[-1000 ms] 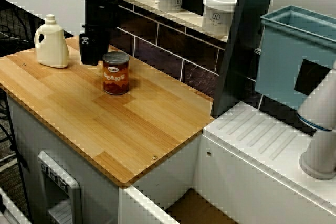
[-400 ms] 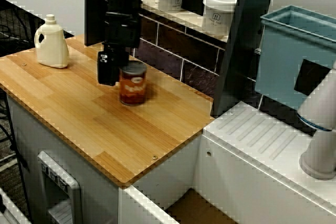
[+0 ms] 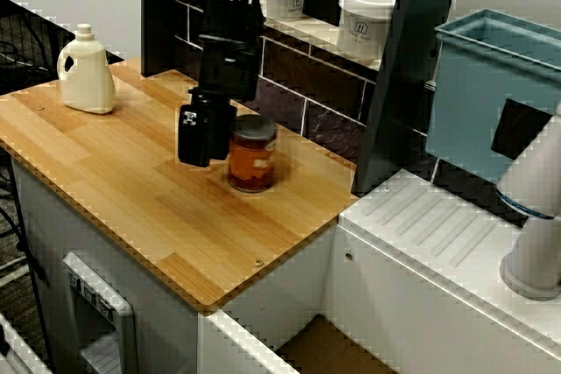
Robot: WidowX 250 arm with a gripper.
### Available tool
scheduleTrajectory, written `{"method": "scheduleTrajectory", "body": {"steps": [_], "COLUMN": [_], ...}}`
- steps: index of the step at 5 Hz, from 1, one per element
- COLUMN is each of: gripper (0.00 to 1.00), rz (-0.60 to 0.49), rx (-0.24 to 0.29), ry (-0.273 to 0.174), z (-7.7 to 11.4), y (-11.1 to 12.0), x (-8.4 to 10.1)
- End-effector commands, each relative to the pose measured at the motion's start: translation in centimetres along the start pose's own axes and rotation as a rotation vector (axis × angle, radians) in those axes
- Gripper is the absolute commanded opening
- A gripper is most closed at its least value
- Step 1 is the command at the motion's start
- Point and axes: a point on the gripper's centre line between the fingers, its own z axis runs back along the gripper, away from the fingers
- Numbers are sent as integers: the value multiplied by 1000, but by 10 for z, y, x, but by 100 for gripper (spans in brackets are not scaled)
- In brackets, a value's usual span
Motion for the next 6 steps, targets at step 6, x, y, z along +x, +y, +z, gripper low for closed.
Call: {"method": "scheduleTrajectory", "body": {"steps": [6], "gripper": [100], "rz": [-32], "rx": [180], "ry": [-120], "z": [45], "y": [24], "x": [-1]}}
